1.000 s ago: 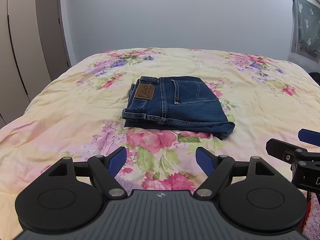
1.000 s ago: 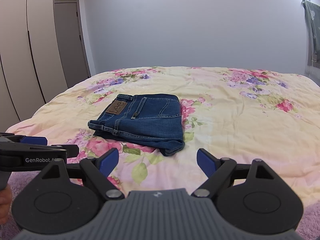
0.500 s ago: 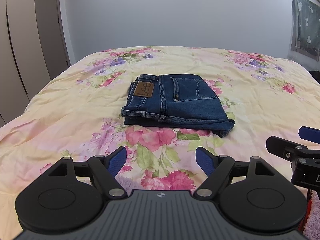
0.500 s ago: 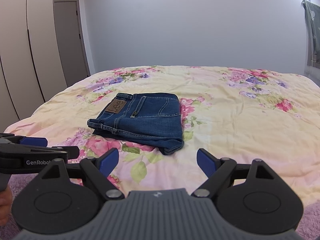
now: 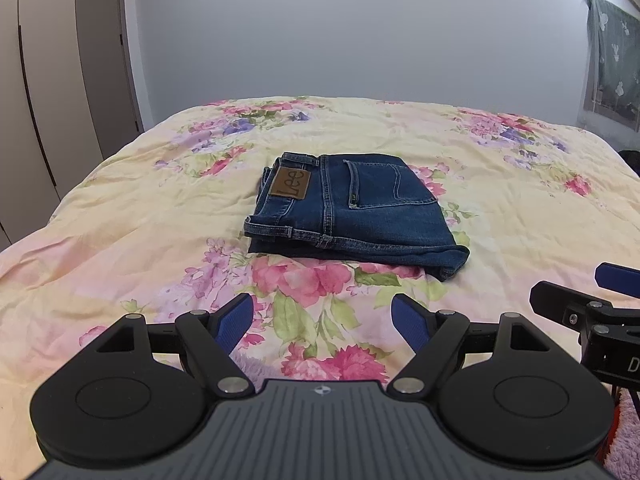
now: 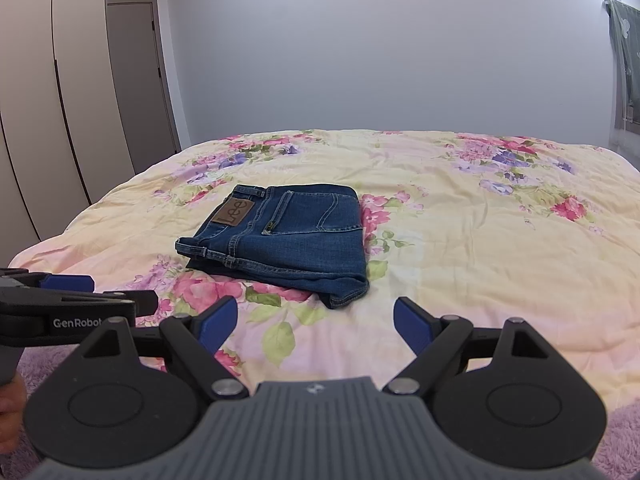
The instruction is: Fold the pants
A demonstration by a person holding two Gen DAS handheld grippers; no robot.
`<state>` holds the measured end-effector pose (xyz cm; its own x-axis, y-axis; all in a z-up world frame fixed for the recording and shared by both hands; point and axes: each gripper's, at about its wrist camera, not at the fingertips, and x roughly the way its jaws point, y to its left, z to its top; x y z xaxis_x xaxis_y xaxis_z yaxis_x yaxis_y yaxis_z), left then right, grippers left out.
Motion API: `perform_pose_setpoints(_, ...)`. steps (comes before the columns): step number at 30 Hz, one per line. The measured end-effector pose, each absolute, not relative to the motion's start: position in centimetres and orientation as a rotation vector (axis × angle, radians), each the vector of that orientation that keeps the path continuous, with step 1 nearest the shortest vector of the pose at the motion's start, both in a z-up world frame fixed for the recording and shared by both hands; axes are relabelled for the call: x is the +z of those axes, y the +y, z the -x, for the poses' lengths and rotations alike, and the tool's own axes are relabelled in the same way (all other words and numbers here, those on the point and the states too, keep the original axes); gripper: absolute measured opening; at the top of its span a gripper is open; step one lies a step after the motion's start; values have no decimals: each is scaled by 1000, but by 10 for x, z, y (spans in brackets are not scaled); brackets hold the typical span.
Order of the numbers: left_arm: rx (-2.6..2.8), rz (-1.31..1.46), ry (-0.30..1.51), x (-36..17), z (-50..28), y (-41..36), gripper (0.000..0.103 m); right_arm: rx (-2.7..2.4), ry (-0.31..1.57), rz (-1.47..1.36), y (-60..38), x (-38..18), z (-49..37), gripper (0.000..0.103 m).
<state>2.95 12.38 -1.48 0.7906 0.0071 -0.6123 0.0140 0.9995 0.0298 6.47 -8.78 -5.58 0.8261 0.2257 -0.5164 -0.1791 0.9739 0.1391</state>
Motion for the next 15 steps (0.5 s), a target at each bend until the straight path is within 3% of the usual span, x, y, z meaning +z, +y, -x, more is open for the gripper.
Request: perform_pose_setpoints(15,7,-50,650,-14,-29,122,88,216,571,-85,-86,-56,-66,81)
